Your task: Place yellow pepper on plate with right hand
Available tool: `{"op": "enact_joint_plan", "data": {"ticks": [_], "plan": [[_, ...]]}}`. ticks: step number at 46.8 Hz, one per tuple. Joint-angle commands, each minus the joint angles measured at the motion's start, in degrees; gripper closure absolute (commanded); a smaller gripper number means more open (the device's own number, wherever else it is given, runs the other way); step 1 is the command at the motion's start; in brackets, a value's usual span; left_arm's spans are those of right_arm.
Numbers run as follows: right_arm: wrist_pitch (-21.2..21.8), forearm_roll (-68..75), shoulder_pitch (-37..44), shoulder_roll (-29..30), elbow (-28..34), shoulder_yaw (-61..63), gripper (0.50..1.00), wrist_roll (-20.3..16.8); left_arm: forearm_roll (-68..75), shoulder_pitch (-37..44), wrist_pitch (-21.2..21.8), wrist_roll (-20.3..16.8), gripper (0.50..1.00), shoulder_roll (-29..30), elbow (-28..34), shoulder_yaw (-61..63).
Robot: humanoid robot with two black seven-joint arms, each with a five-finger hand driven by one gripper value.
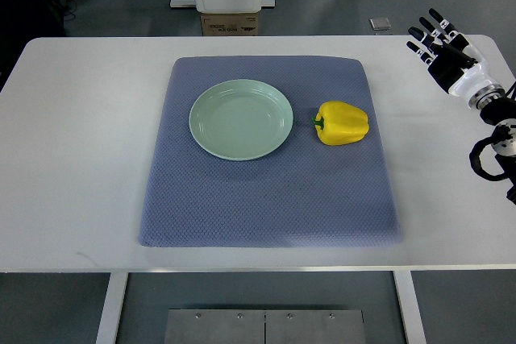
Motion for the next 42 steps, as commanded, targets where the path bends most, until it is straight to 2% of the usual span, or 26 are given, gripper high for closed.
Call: {"op": "enact_joint_plan", "data": {"ticks": [1, 30, 42], "plan": [[0.0, 0.0, -0.1, 0.1, -0.3, 0.0, 0.500, 0.0, 0.1, -0.1, 0.1, 0.0, 0.500, 0.0, 0.0, 0.0], [-0.1, 0.0, -0.9, 1.1, -0.3, 0.1, 0.500, -0.4, 0.1, -1.2, 0.1, -0.4, 0.500, 0.0, 0.1, 0.0], [0.1, -0.8, -2.2, 1.1, -1.0, -0.9, 0.500, 0.6, 0.1, -1.2, 0.1, -0.4, 0.500, 0.0, 0.0, 0.0]]}}
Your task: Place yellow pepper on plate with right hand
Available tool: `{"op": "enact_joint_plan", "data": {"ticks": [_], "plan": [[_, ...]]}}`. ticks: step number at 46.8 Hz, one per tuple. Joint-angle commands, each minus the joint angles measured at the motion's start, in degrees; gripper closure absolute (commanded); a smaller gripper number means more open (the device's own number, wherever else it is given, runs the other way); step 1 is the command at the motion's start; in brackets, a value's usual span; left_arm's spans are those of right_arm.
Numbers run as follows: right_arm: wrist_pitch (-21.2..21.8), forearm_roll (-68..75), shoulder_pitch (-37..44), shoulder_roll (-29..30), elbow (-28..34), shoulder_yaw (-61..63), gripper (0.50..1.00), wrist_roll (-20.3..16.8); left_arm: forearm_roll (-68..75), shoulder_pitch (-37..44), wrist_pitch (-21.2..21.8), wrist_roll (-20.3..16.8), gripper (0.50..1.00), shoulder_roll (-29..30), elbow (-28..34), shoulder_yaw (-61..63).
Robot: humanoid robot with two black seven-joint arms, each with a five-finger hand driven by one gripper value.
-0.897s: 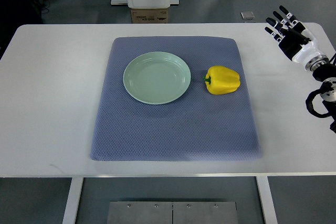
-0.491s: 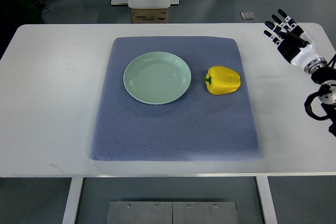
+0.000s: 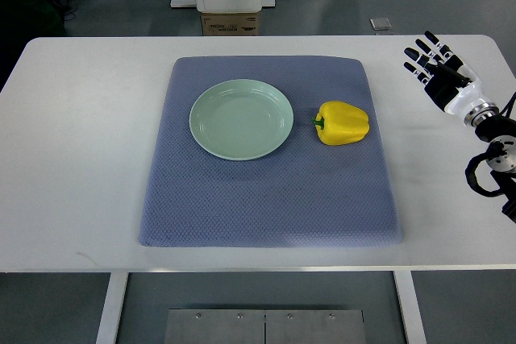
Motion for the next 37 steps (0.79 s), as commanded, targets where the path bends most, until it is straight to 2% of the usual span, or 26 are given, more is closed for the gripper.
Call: {"op": "enact_joint_plan", "data": {"ticks": [1, 11, 15, 26, 34, 37], "plan": [[0.2, -0.3, 0.3, 0.0, 0.3, -0.5, 0.500, 0.4, 0.0, 0.0, 0.1, 0.0, 0.500, 0.0, 0.0, 0.0], [0.3, -0.4, 1.7, 0.0, 3.0, -0.9, 0.500, -0.3, 0.0, 0.0, 0.0, 0.0, 0.500, 0.0, 0.0, 0.0], [0.2, -1.0, 1.8, -1.5, 7.8, -2.9, 0.500, -0.3, 0.0, 0.0, 0.0, 0.0, 0.500, 0.0, 0.0, 0.0], [0.1, -9.6, 1.9, -11.3, 23.7, -8.5, 0.500, 0.1, 0.0, 0.0, 0.0, 0.0, 0.500, 0.0, 0.0, 0.0], [0.0, -19.6, 2.7, -15.0, 29.2, -9.7, 0.504, 0.3, 0.0, 0.0, 0.0, 0.0, 0.500, 0.0, 0.0, 0.0], [-1.3, -23.8, 3.7, -15.9, 30.0, -11.5, 0.511, 0.7, 0.0, 0.0, 0.0, 0.0, 0.500, 0.0, 0.1, 0.0]]}}
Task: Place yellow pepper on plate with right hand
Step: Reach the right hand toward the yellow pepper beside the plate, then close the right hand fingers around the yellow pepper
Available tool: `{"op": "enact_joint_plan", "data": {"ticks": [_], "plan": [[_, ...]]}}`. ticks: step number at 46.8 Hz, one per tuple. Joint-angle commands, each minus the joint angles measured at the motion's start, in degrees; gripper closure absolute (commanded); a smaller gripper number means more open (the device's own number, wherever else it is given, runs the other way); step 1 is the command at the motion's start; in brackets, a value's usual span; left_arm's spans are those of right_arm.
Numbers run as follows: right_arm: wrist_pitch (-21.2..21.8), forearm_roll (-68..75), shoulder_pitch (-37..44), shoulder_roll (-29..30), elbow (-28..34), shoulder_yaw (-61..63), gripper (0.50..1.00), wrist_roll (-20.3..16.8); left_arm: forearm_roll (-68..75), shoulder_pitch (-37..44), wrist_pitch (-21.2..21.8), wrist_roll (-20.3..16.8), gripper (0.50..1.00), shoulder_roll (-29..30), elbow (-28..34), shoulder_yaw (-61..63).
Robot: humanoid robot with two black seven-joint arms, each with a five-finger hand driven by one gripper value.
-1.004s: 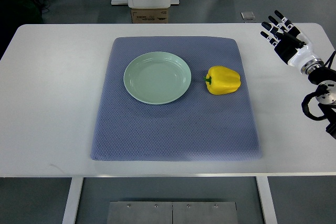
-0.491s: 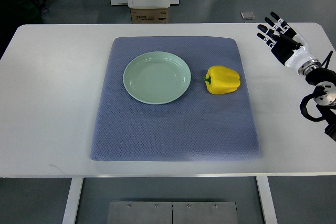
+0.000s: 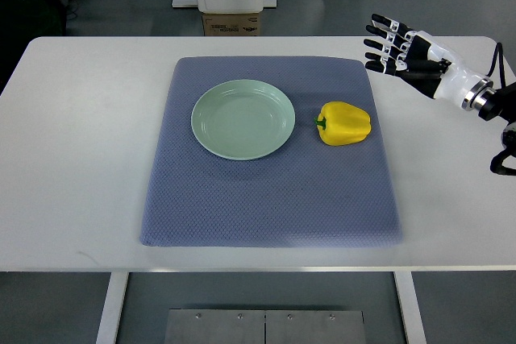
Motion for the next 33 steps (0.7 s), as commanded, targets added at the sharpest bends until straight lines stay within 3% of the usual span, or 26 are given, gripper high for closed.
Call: {"op": "enact_joint_plan", "data": {"ticks": [1, 15, 21, 28, 33], "plan": [[-2.0, -4.7, 1.3, -1.0, 1.2, -2.4, 0.511, 0.4, 0.0, 0.0, 0.0, 0.0, 0.500, 0.0, 0.0, 0.0], [-14.8, -16.6, 10.6, -1.6, 4.3, -20.8, 0.509, 0.7, 0.0, 0.0, 0.0, 0.0, 0.500, 0.0, 0.0, 0.0], [-19.1, -18.2, 16.0, -1.0, 4.3, -31.4, 0.509, 3.9, 0.0, 0.0, 0.1, 0.0, 0.500, 0.0, 0.1, 0.0], [-23.0, -18.2, 20.4, 0.6, 4.3, -40.3, 0.509, 6.4, 0.0, 0.0, 0.0, 0.0, 0.500, 0.0, 0.0, 0.0], [-23.3, -18.2, 21.3, 1.2, 4.3, -42.4, 0.507, 7.4, 0.0, 0.0, 0.0, 0.0, 0.500, 0.0, 0.0, 0.0]]}}
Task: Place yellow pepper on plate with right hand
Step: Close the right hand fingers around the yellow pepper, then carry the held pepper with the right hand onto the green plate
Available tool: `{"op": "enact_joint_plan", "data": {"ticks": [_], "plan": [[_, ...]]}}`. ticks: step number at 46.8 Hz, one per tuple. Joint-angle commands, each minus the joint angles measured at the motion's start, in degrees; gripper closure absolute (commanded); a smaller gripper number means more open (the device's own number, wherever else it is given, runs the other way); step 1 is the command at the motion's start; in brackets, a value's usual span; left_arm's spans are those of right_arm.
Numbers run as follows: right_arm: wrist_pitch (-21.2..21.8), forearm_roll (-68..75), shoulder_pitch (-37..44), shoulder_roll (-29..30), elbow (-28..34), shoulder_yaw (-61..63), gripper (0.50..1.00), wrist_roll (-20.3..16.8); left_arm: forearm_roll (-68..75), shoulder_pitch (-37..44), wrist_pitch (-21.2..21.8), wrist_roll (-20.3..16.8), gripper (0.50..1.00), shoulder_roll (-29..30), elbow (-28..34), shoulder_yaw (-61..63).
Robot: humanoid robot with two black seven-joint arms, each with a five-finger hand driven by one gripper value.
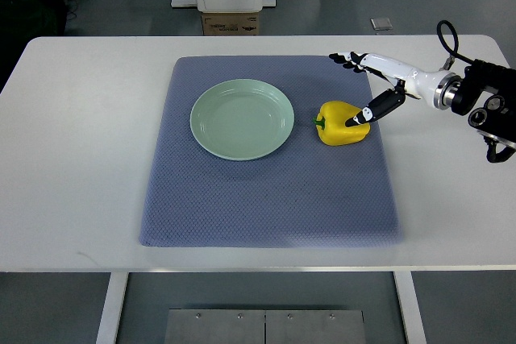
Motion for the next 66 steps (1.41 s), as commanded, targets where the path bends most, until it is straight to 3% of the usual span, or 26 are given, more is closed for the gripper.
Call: {"op": "enact_joint_plan", "data": {"ticks": [1, 11, 33, 37, 39, 40, 42, 43, 50, 66], "plan": [[0.0, 0.0, 0.3, 0.6, 0.0, -0.8, 0.507, 0.4, 0.0, 0.0, 0.0, 0.0, 0.500, 0.0, 0.0, 0.0], [-0.7, -0.1, 0.3, 2.8, 0.0, -4.2, 0.507, 0.4, 0.0, 0.0, 0.0, 0.0, 0.500, 0.0, 0.0, 0.0], [-7.0, -0.1, 0.4, 7.2, -2.1, -11.4, 0.521, 0.0, 0.0, 0.0, 0.0, 0.0, 0.500, 0.0, 0.0, 0.0], [-8.0, -0.1, 0.3, 8.0, -2.5, -12.4, 0.598, -0.5, 0.0, 0.0, 0.0, 0.0, 0.500, 0.0, 0.0, 0.0], [-8.5, 0.0, 0.3, 8.4, -2.7, -12.7, 0.667, -1.2, 0.0, 0.0, 0.0, 0.0, 0.500, 0.0, 0.0, 0.0], [-8.7, 0.0, 0.3, 8.6, -2.9, -12.8, 0.736, -1.4, 0.0, 0.0, 0.0, 0.0, 0.500, 0.0, 0.1, 0.0], [-9.1, 0.0, 0.2, 9.1, -3.3, -12.9, 0.966, -2.0, 0.0, 0.0, 0.0, 0.0, 0.500, 0.0, 0.0, 0.0], [-9.2, 0.0, 0.2, 9.3, -3.4, -13.0, 1.000, -2.4, 0.0, 0.0, 0.0, 0.0, 0.500, 0.0, 0.1, 0.0], [-11.2, 0.4, 0.3, 10.3, -4.4, -13.2, 1.000, -5.2, 0.0, 0.0, 0.1, 0.0, 0.500, 0.0, 0.0, 0.0], [-12.7, 1.0, 4.7, 11.7, -2.9, -12.9, 1.000, -4.9, 0.0, 0.0, 0.0, 0.0, 0.500, 0.0, 0.0, 0.0]]}}
